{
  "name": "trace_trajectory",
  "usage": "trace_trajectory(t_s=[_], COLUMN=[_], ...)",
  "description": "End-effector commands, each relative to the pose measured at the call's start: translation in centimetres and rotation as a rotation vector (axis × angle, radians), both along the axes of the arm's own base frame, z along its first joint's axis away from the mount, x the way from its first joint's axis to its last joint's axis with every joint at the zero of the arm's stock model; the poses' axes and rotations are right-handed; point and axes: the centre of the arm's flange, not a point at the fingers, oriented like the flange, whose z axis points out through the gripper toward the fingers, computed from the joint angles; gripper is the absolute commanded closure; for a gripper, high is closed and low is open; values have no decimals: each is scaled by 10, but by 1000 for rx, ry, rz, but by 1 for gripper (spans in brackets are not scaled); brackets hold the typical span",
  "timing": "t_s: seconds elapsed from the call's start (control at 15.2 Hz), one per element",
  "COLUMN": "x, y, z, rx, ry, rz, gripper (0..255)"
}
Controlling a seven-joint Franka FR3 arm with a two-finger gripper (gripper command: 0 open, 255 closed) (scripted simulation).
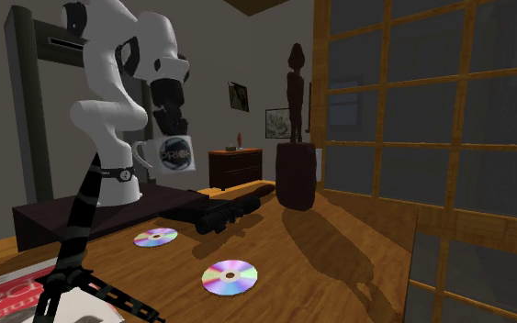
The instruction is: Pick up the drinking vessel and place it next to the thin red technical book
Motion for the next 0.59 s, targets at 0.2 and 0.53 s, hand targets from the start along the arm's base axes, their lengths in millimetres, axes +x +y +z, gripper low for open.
trace_trajectory(t_s=[0.2, 0.53], x=[-22, -43], y=[-62, -123], z=[0, 0], rx=[0, 0], ry=[0, 0], rz=[2, 2], gripper=[255, 255])
